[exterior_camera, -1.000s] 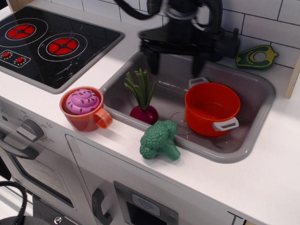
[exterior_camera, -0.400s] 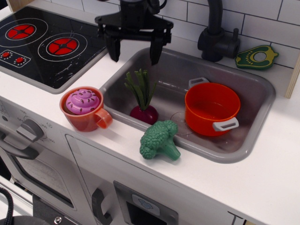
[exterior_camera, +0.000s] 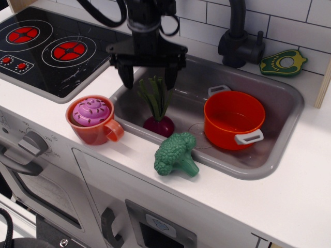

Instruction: Put beet in pot sink

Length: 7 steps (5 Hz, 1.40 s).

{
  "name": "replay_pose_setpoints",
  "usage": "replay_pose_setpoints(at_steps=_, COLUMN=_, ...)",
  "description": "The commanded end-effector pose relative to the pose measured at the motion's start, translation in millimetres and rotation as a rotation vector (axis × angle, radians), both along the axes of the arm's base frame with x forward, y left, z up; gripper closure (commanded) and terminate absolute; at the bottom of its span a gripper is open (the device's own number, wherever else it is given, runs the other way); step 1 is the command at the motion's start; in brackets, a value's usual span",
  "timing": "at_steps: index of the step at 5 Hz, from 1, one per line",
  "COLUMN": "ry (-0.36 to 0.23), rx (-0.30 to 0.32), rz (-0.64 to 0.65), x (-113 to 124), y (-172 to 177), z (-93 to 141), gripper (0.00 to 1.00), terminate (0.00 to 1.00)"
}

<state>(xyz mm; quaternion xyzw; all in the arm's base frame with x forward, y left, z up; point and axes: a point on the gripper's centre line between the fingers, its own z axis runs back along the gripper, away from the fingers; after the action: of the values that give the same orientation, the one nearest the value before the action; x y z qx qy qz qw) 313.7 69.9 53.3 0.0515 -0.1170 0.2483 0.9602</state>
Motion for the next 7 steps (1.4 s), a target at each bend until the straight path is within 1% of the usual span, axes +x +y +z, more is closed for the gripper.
replay_pose_setpoints(at_steps=1, ry=-0.017, rx=0.034, rz=0.009, x=2.0, y=-0.4, z=-2.6, gripper=1.0, terminate=0.0)
replay_pose_setpoints(at_steps=2, ry=-0.014, rx=0.036, rz=0.022, x=3.6, y=-1.5, z=1.0, gripper=1.0, terminate=0.0)
replay_pose_setpoints(at_steps=3, ry=-0.064, rx=0.072, rz=0.055, x=6.6, y=1.8, z=13.0, gripper=1.0, terminate=0.0)
replay_pose_setpoints(at_steps=4, ry=-0.094, rx=0.069, rz=0.111, x=7.0, y=0.6, z=38.1, gripper=1.0, terminate=0.0)
replay_pose_setpoints(at_steps=5, ry=-0.109, rx=0.007, rz=0.162, x=7.1, y=-10.7, z=68.5, gripper=1.0, terminate=0.0)
replay_pose_setpoints(at_steps=6, ry=-0.117, rx=-0.082, rz=0.153, x=12.6, y=-33.7, z=85.7, gripper=1.0, terminate=0.0)
replay_pose_setpoints(at_steps=7, ry=-0.147, rx=-0.152, rz=0.113, x=22.7, y=-68.9, z=90.2, gripper=1.0, terminate=0.0)
